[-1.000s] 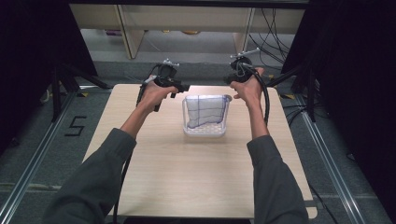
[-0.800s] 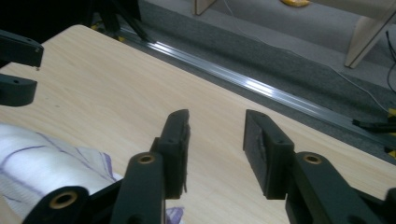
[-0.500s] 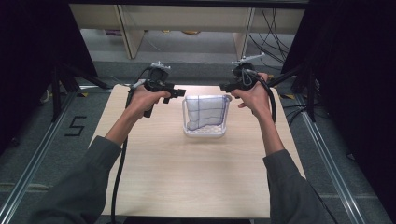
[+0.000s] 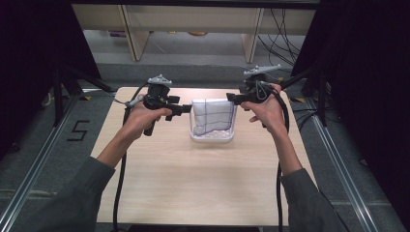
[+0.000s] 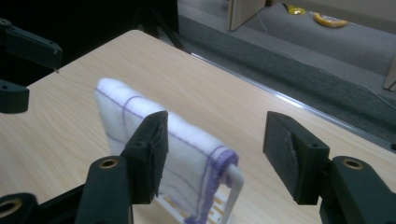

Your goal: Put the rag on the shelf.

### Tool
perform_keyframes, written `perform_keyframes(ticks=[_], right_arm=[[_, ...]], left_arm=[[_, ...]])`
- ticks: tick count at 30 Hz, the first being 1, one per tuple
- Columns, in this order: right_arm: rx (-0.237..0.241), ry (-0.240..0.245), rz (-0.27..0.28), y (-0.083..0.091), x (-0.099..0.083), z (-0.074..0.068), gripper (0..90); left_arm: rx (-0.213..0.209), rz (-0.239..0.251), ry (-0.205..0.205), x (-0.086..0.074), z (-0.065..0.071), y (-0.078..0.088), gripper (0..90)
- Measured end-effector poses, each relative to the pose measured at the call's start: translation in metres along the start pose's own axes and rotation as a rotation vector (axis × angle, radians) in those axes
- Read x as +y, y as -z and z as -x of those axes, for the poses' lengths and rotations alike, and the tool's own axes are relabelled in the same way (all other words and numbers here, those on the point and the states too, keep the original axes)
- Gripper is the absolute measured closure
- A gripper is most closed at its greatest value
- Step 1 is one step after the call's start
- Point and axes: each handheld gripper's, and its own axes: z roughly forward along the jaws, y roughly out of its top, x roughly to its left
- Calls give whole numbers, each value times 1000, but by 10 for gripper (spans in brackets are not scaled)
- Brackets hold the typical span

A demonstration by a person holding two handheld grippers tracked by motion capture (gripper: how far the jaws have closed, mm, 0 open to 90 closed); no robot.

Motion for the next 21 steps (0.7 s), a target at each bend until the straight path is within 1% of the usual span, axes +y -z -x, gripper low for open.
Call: perform_keyframes(ticks=[1, 2, 5, 6, 7, 8, 9, 10, 12, 13, 14, 17, 18, 19, 20, 21], right_arm=[[0, 2, -2, 1, -1, -2, 410], [0, -9, 3, 2, -1, -4, 407], [13, 9, 10, 6, -4, -8, 401], [20, 1, 13, 8, -5, -10, 398], [14, 9, 16, 10, -6, -12, 395], [26, 5, 15, 12, -8, -13, 391], [27, 11, 24, 14, -10, -14, 384], [42, 11, 32, 15, -12, -16, 382], [41, 24, 30, 19, -16, -19, 373], [46, 25, 42, 20, -19, -21, 370], [52, 20, 38, 23, -20, -22, 365], [67, 33, 48, 27, -28, -25, 340], [78, 16, 49, 28, -30, -28, 338], [82, 16, 51, 28, -33, -29, 335], [83, 32, 50, 29, -36, -29, 326], [84, 39, 48, 29, -38, -30, 319]], left_arm=[[-5, 3, 0, -2, 2, 0, 336], [-7, -1, -6, -3, 4, 1, 333], [-18, 11, -5, -7, 9, 4, 327], [-22, 11, -9, -9, 10, 5, 325], [-16, 13, -12, -11, 12, 7, 320], [-22, 13, -15, -13, 14, 8, 317], [-24, 14, -15, -16, 15, 10, 313], [-25, 17, -12, -18, 17, 12, 311], [-20, 21, -18, -23, 21, 17, 307], [-26, 20, -21, -25, 22, 19, 305], [-34, 21, -22, -28, 23, 20, 301], [-31, 27, -23, -36, 26, 24, 292], [-32, 24, -25, -39, 27, 25, 291], [-31, 19, -27, -42, 27, 25, 290], [-32, 16, -29, -44, 27, 26, 288], [-34, 16, -26, -47, 28, 26, 285]])
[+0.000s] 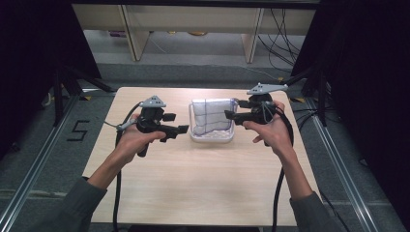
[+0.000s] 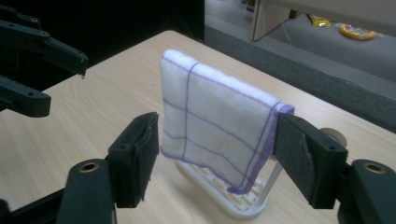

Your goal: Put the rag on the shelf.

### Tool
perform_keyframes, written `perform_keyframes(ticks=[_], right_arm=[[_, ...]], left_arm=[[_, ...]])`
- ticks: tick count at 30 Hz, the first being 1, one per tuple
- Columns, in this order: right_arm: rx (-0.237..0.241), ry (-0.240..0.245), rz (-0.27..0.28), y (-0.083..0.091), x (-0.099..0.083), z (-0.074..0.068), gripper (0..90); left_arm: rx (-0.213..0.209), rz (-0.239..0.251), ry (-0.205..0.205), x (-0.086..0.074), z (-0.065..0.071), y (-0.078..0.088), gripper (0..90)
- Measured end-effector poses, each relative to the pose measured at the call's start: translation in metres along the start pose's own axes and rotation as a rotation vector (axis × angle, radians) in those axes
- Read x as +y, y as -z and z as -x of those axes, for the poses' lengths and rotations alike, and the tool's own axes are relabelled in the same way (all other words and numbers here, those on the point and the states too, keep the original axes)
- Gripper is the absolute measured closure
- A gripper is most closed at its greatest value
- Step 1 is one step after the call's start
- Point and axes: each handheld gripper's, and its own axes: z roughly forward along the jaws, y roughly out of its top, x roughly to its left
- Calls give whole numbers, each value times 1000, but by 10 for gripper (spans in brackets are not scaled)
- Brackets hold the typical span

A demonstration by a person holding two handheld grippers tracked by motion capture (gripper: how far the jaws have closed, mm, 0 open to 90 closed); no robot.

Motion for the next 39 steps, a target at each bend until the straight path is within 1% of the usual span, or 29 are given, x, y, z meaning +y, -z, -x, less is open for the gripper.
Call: perform_keyframes(ticks=[1, 2, 6, 7, 8, 10, 11, 14, 15, 16, 17, 18, 20, 21, 22, 24, 26, 27, 28, 29, 30, 31, 32, 33, 34, 36, 37, 38, 39], right_arm=[[4, 13, 5, 0, -2, -1, 319], [6, -1, 1, 1, -5, -3, 319], [10, 12, 21, 1, -12, -6, 319], [11, 6, 11, 3, -14, -7, 319], [19, 13, 13, 3, -16, -8, 319], [20, -4, 14, 3, -20, -11, 319], [12, 10, 11, 4, -22, -12, 319], [18, 15, 21, 5, -27, -13, 319], [24, -2, 28, 4, -29, -15, 319], [34, 1, 20, 5, -31, -15, 319], [24, -15, 17, 7, -32, -17, 319], [39, -4, 32, 6, -34, -17, 319], [41, 1, 29, 8, -38, -19, 319], [39, -11, 23, 8, -40, -22, 319], [38, 5, 36, 7, -42, -23, 319], [38, 12, 21, 7, -46, -27, 318], [55, 2, 22, 4, -51, -30, 319], [59, 28, 13, 2, -53, -29, 318], [66, 3, 7, 1, -54, -32, 319], [66, 8, 9, 0, -55, -33, 319], [73, -4, -1, -1, -57, -35, 319], [69, 24, 10, -3, -59, -35, 319], [84, 10, 3, -4, -60, -37, 319], [82, 12, -6, -3, -62, -39, 319], [77, 25, -3, -4, -64, -39, 320], [82, 22, -5, -4, -69, -40, 319], [83, 52, 15, -6, -71, -38, 319], [88, 45, -7, -5, -73, -38, 319], [87, 23, -1, -6, -75, -39, 319]], left_arm=[[-1, 1, 0, -2, 0, 1, 285], [-2, 1, 1, -4, 1, 2, 283], [-2, 15, 11, -12, 2, 5, 280], [-12, 18, 10, -14, 1, 7, 278], [-8, 22, 13, -16, 2, 8, 276], [-6, 23, 17, -21, 3, 10, 274], [-6, 24, 20, -22, 3, 11, 272], [-14, 30, 20, -28, 5, 13, 269], [-15, 33, 22, -30, 6, 13, 269], [-23, 32, 20, -32, 7, 14, 268], [-29, 32, 19, -34, 8, 14, 266], [-32, 28, 17, -36, 9, 14, 263], [-38, 20, 13, -40, 11, 13, 259], [-30, 25, 14, -42, 13, 13, 258], [-30, 17, 9, -44, 14, 13, 257], [-30, 21, -3, -49, 16, 14, 249], [-42, 43, 6, -55, 18, 13, 247], [-51, 47, 7, -57, 19, 13, 247], [-52, 52, 6, -59, 19, 13, 247], [-52, 58, 5, -60, 20, 14, 247], [-43, 51, -4, -62, 21, 14, 247], [-38, 41, -11, -63, 22, 14, 246], [-35, 47, -15, -65, 23, 14, 245], [-28, 48, -19, -67, 24, 15, 245], [-23, 41, -28, -70, 25, 14, 245], [-18, 22, -40, -77, 26, 13, 244], [-24, 22, -47, -80, 26, 12, 238], [-23, 18, -47, -83, 26, 11, 234], [-19, 7, -50, -86, 26, 11, 234]])
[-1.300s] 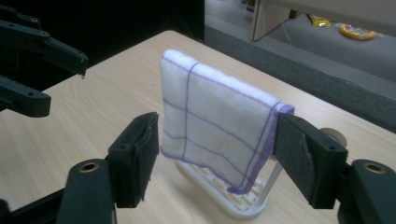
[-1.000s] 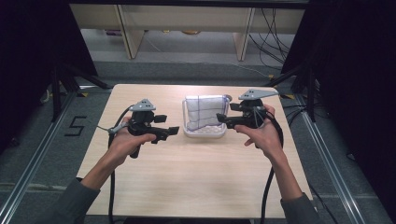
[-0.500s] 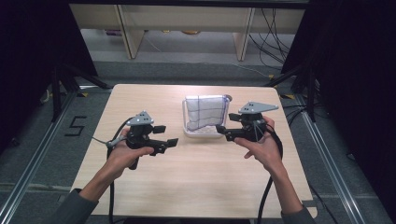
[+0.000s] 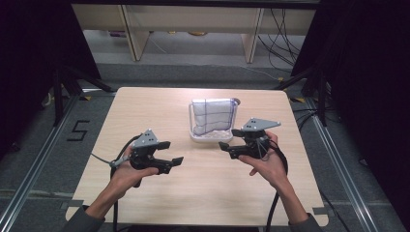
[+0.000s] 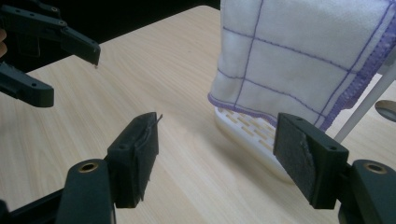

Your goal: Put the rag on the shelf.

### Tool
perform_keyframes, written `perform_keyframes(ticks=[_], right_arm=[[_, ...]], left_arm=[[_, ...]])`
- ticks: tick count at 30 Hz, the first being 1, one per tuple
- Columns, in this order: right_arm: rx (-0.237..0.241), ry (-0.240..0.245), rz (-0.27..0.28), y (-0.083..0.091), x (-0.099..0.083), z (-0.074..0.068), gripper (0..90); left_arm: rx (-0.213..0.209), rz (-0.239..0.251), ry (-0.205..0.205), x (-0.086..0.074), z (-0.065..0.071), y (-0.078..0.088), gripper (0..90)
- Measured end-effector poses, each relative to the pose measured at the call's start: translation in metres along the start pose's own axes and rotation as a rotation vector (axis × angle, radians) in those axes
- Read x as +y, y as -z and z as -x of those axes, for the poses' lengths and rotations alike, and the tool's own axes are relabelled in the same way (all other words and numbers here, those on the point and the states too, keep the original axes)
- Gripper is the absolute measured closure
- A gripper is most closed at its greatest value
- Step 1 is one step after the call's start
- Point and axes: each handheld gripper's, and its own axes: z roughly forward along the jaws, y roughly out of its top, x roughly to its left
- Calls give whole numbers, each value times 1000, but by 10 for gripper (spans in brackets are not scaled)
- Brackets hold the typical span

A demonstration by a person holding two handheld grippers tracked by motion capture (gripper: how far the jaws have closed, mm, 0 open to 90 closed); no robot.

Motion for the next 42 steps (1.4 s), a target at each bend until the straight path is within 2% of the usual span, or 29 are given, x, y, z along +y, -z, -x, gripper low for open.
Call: perform_keyframes(ticks=[1, 2, 3, 4, 5, 7, 8, 9, 12, 13, 14, 16, 19, 20, 21, 23, 24, 26, 28, 29, 30, 31, 33, 36, 37, 38, 39, 41, 42], right_arm=[[7, 19, 1, -1, -1, 2, 319], [-13, -10, 1, -1, -2, 0, 319], [-5, -7, -3, -2, -3, 1, 319], [-7, 16, 0, -3, -4, 3, 319], [-2, 2, -4, -3, -5, 2, 319], [7, 1, 3, -5, -6, 4, 319], [-6, -5, -5, -4, -7, 3, 318], [-6, 14, -2, -5, -7, 3, 318], [-4, -11, -13, -8, -12, 0, 316], [0, 14, -12, -9, -13, 1, 316], [6, 1, -21, -10, -15, -1, 316], [11, -3, -27, -11, -18, -3, 316], [5, -1, -23, -10, -21, -7, 314], [15, -4, -21, -11, -23, -10, 314], [1, 38, -24, -10, -23, -8, 314], [5, 48, -28, -10, -27, -10, 314], [13, 14, -34, -9, -29, -13, 314], [4, 21, -40, -8, -33, -14, 313], [19, 35, -50, -9, -38, -15, 313], [9, 14, -60, -8, -41, -17, 313], [15, 27, -58, -9, -43, -17, 312], [6, 10, -71, -8, -46, -19, 311], [16, 29, -67, -8, -51, -19, 311], [23, 23, -87, -8, -57, -21, 311], [19, 8, -96, -8, -58, -23, 312], [16, 24, -91, -8, -61, -23, 311], [18, -1, -97, -7, -64, -26, 311], [23, -6, -102, -6, -70, -28, 311], [21, 11, -99, -6, -71, -28, 311]], left_arm=[[-4, -2, -4, -3, 0, -1, 234], [-2, 0, -10, -6, 0, -2, 234], [0, -8, -11, -8, 0, -3, 234], [9, -7, -8, -10, 1, -4, 233], [5, 3, -9, -13, 2, -6, 232], [7, -6, -10, -20, 3, -9, 231], [3, -10, -5, -24, 4, -11, 230], [1, -16, -1, -27, 5, -11, 228], [0, -27, -11, -36, 8, -14, 218], [-1, -21, -9, -39, 10, -15, 215], [2, -34, -11, -43, 11, -15, 215], [-7, -38, -7, -48, 12, -14, 214], [5, -33, 2, -56, 14, -8, 214], [4, -32, 1, -57, 14, -8, 214], [2, -27, 5, -59, 15, -7, 213], [1, -25, 9, -61, 16, -5, 213], [0, -24, 8, -62, 16, -4, 213], [-3, -14, 21, -64, 18, -4, 212], [2, -37, 16, -66, 20, -2, 212], [-5, -29, 15, -67, 21, -2, 212], [-13, -34, 17, -68, 21, -2, 212], [-12, -38, 15, -69, 22, -1, 212], [-17, -32, 20, -72, 23, -2, 211], [-21, -37, 26, -73, 24, -1, 212], [-19, -40, 27, -74, 24, 0, 212], [-14, -43, 25, -75, 24, 1, 211], [-13, -32, 37, -76, 25, 2, 211], [-14, -35, 42, -78, 26, 4, 206], [-13, -38, 37, -80, 26, 5, 204]])
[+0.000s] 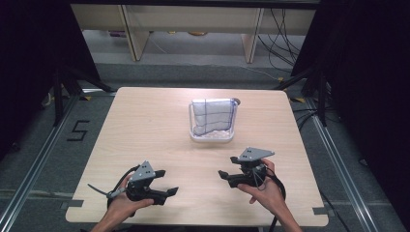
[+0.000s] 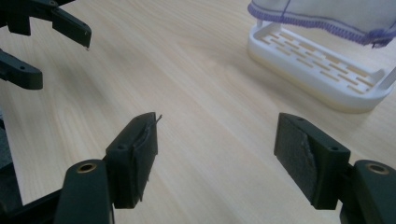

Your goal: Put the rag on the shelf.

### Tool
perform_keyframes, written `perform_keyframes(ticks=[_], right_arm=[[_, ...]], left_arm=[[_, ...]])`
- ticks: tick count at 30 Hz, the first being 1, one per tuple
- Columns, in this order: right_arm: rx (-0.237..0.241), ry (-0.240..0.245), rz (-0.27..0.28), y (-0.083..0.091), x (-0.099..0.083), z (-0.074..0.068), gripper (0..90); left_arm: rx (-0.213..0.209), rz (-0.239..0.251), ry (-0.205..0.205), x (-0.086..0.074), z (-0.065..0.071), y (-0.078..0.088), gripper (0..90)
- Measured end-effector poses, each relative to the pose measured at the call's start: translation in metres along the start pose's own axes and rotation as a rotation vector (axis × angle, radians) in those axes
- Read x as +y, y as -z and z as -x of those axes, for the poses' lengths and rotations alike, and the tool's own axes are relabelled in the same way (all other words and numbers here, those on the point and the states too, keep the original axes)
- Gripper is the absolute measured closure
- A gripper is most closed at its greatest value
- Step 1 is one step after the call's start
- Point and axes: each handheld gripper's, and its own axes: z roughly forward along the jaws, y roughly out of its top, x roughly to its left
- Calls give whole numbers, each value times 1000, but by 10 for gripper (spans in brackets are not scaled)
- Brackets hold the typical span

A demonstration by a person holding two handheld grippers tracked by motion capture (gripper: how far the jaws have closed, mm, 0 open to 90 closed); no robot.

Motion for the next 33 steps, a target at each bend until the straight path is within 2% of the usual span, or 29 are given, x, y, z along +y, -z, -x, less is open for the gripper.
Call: perform_keyframes(ticks=[1, 4, 5, 6, 7, 8, 9, 10, 11, 13, 14, 15, 20, 22, 23, 26, 27, 28, 31, 33], right_arm=[[4, 5, -1, 0, -2, -1, 310], [15, -11, -14, 2, -8, -6, 307], [21, 4, -7, 1, -9, -7, 300], [10, -11, -14, 3, -11, -9, 297], [15, 5, -10, 2, -13, -9, 297], [15, 0, -12, 3, -15, -11, 295], [11, 1, -3, 3, -16, -12, 288], [20, -7, -5, 3, -19, -15, 280], [30, 5, -2, 3, -20, -15, 274], [21, -20, -5, 5, -25, -20, 245], [23, 3, -1, 5, -27, -19, 237], [20, -2, -4, 6, -29, -20, 233], [37, -16, -19, 4, -42, -26, 220], [20, -26, -19, 4, -45, -28, 218], [30, -35, -36, 5, -50, -31, 212], [30, -34, -63, 5, -57, -34, 209], [36, -66, -70, 5, -58, -37, 210], [31, -40, -76, 5, -59, -36, 209], [33, -48, -87, 7, -64, -38, 206], [35, -57, -105, 8, -66, -40, 195]], left_arm=[[-2, -15, 1, -1, 1, 1, 202], [-10, -16, -4, -4, 3, 2, 196], [-8, -12, -6, -5, 4, 3, 193], [-9, -21, -11, -5, 5, 4, 192], [-11, -10, -10, -7, 6, 4, 188], [-7, -14, -10, -7, 7, 5, 181], [-21, -6, -7, -9, 8, 5, 177], [-16, -20, -16, -9, 8, 6, 172], [-22, -1, -7, -11, 9, 6, 168], [-17, -23, -30, -12, 9, 8, 164], [-23, -20, -14, -13, 11, 8, 161], [-24, -25, -2, -14, 12, 8, 161], [-26, -41, -14, -20, 15, 11, 161], [-19, -53, -14, -23, 17, 12, 161], [-13, -62, -29, -25, 17, 13, 161], [-13, -71, -35, -30, 18, 11, 161], [-15, -89, -34, -30, 18, 12, 161], [-11, -89, -30, -31, 18, 12, 161], [-18, -97, -24, -32, 19, 13, 162], [-5, -96, -25, -34, 20, 13, 162]])
